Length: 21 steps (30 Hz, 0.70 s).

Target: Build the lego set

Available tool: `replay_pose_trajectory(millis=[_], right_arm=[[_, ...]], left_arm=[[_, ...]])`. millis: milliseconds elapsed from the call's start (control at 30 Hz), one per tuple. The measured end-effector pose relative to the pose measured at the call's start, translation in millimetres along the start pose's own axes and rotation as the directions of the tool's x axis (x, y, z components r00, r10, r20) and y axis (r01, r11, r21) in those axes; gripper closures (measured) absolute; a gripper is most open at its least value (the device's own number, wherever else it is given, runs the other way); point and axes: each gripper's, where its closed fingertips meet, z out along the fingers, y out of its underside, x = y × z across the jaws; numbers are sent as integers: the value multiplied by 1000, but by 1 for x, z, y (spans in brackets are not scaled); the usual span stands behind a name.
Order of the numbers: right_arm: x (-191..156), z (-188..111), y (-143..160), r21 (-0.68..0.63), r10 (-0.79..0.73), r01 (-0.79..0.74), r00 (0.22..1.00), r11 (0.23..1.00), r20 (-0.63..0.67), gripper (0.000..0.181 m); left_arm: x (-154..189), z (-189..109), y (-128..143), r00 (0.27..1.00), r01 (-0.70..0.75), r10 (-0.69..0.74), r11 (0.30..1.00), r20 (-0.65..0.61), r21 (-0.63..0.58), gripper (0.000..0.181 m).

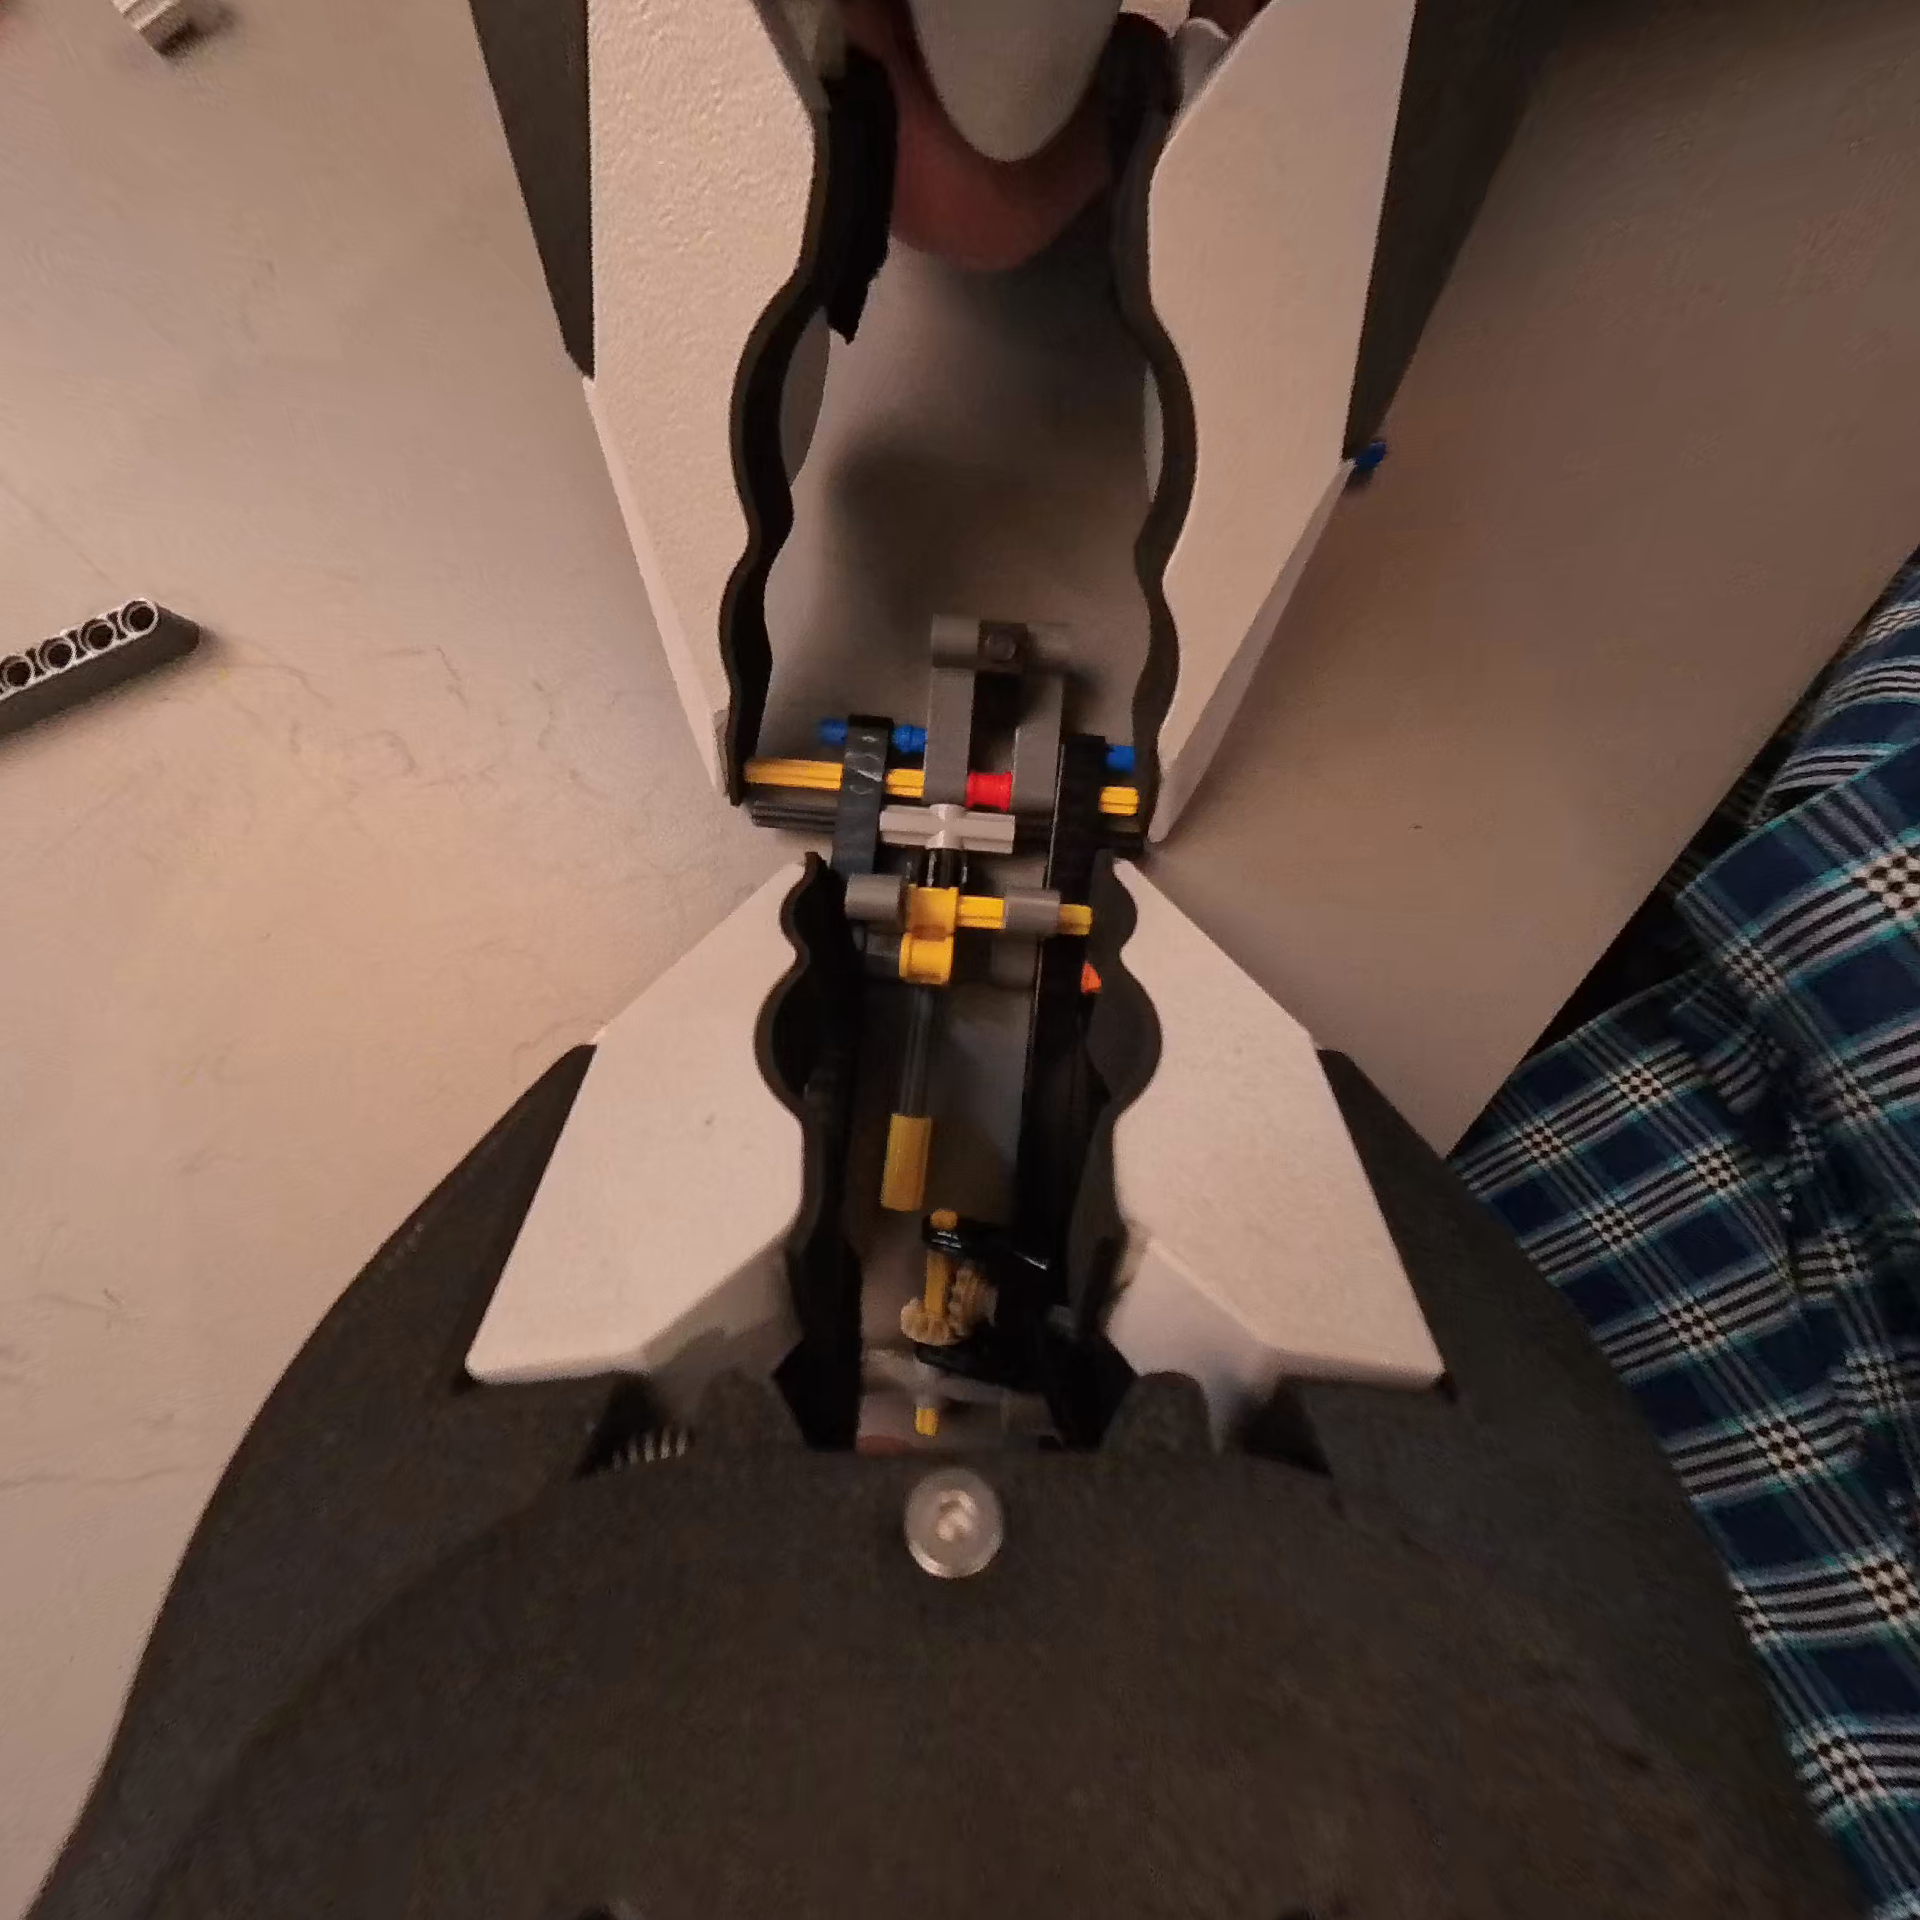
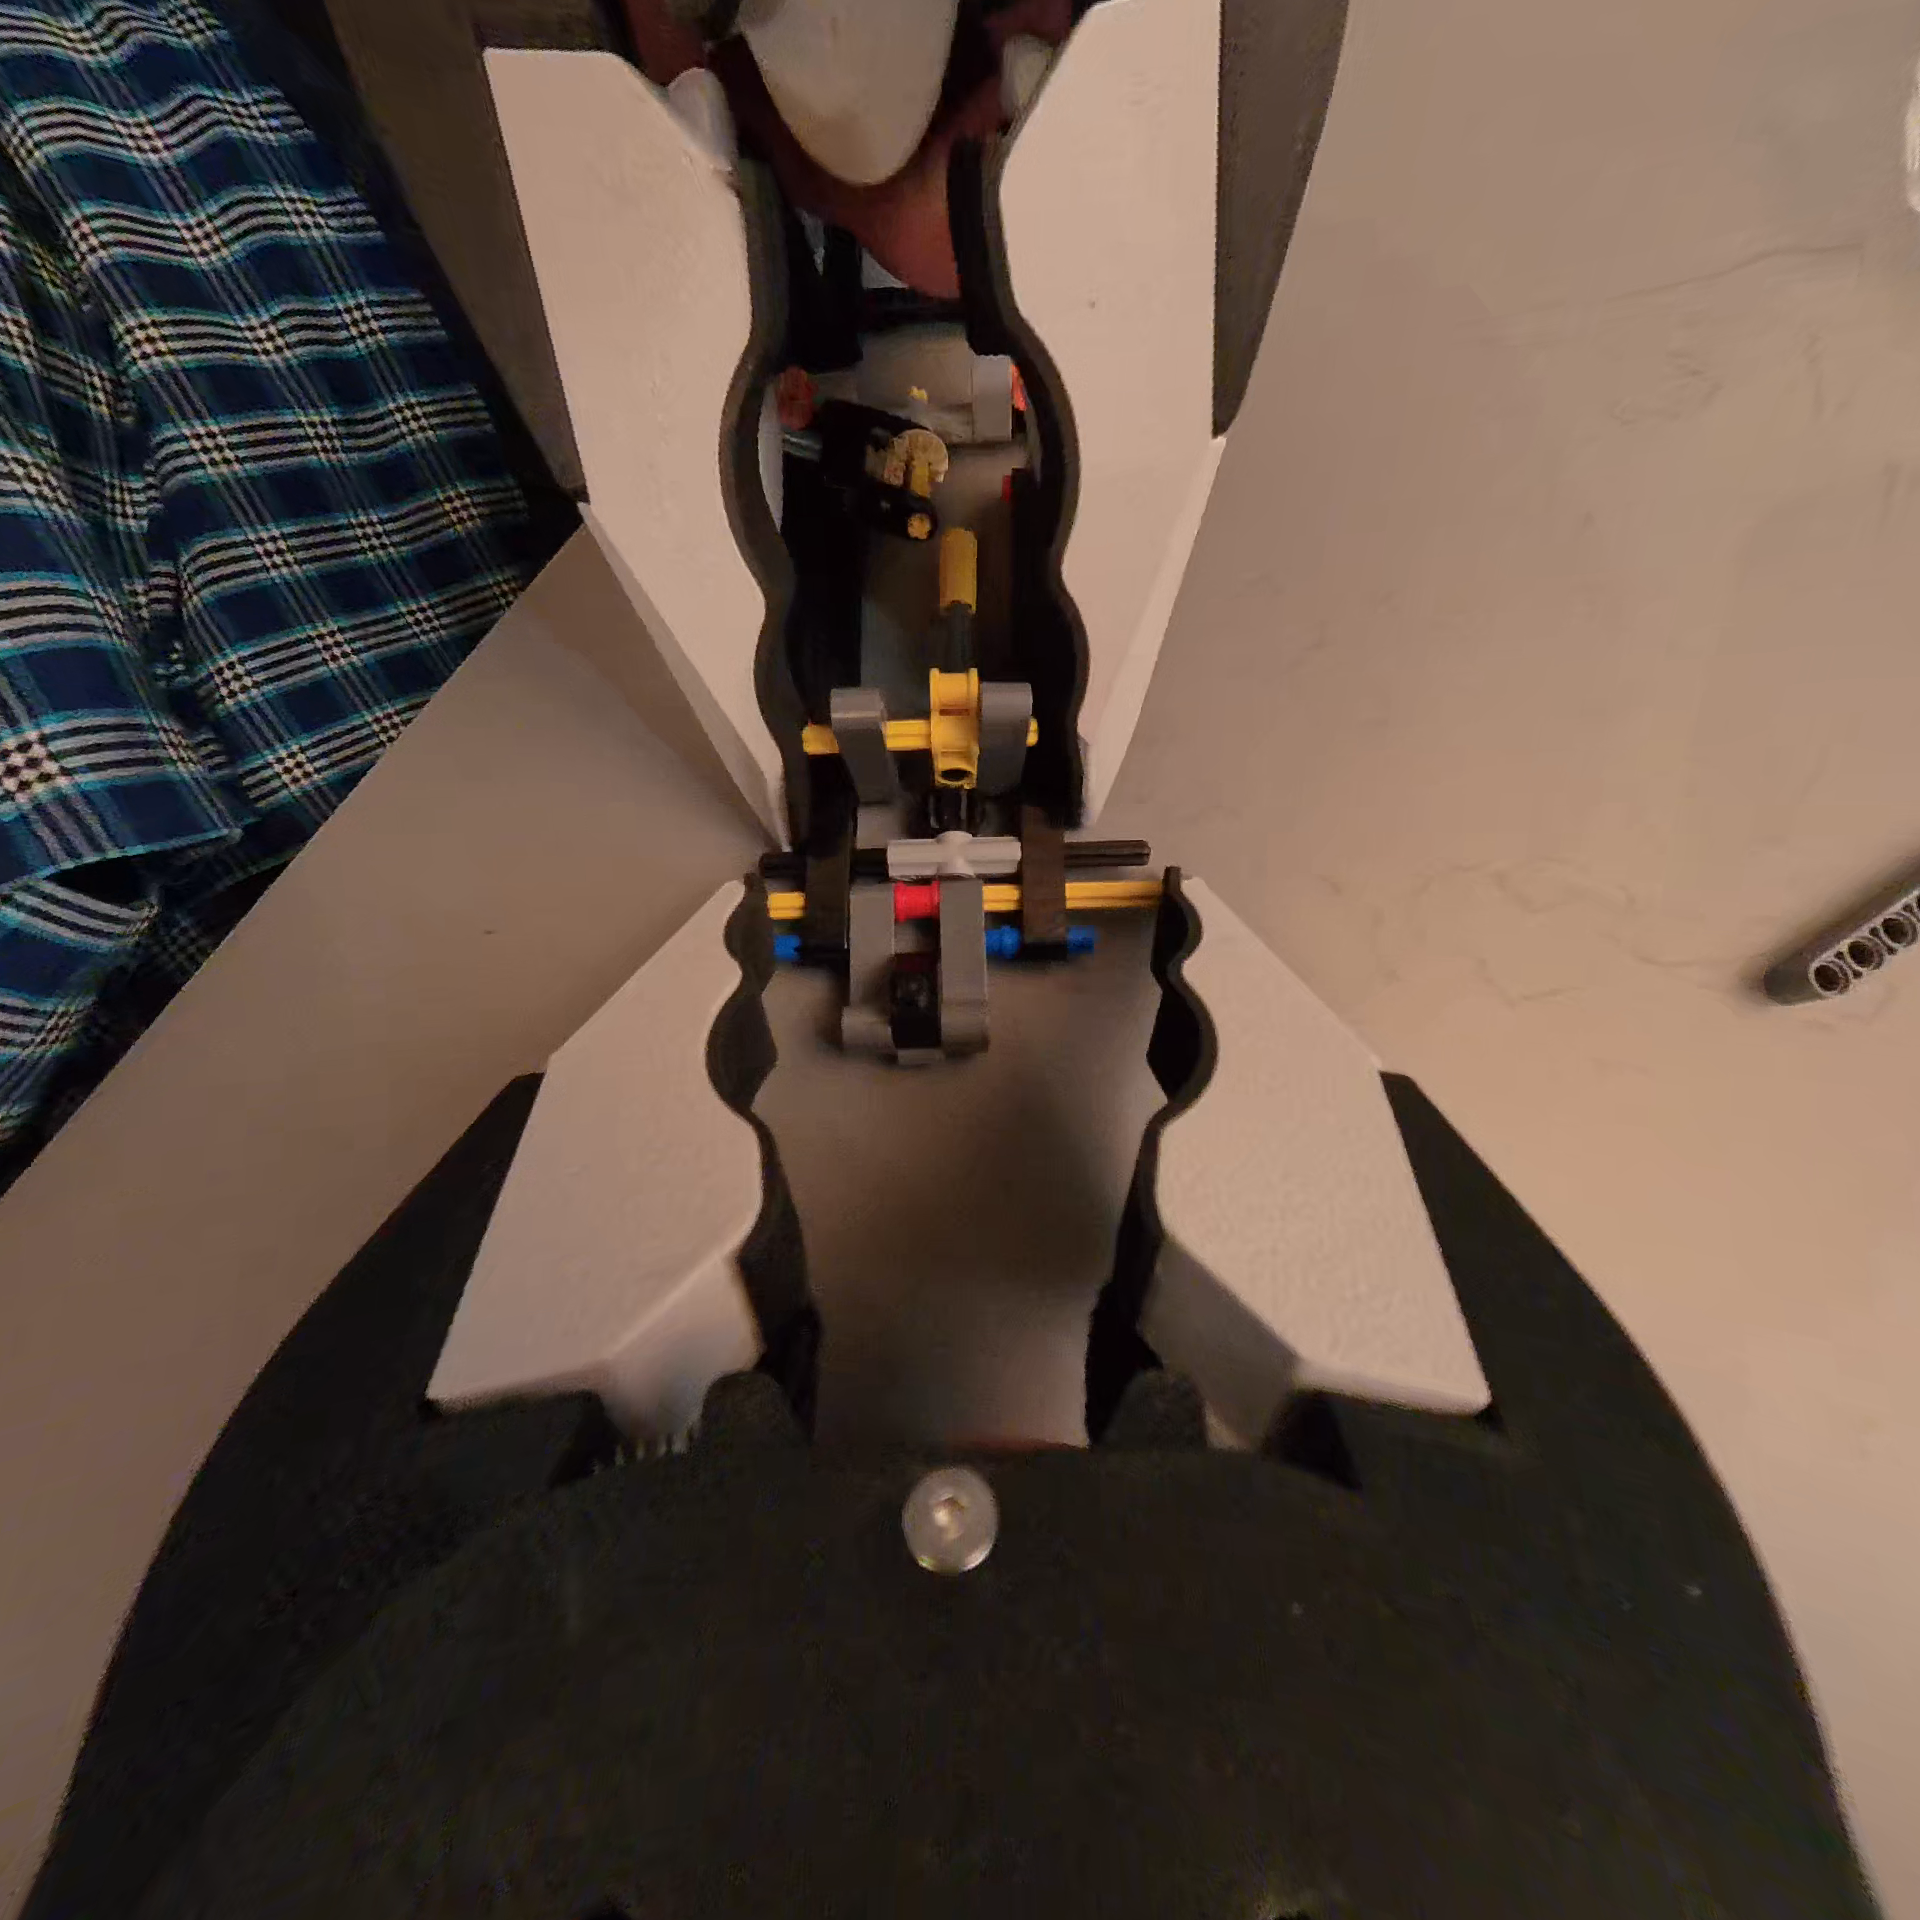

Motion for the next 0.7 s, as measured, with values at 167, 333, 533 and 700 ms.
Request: replay_pose_trajectory(millis=[167, 333, 533, 700], right_arm=[[0, 0, 0, 0, 9, -9, 1000, 1000, -14, 109], [0, 1, 0, 3, 21, -21, 999, 1000, -28, 109], [-1, -4, -3, 35, 43, -43, 999, 998, 9, 100], [1, 0, -1, -1, 16, -16, 1000, 1000, 24, 94]], left_arm=[[0, 0, 0, 1000, 1, -1, 1000, -2, -1, 132], [0, 0, 0, 1000, -5, 5, 1000, -3, -1, 132], [-2, -1, 0, 1000, -1, 1, 1000, 1, -9, 132], [-2, -1, 1, 1000, -3, 3, 1000, 0, -12, 132]])
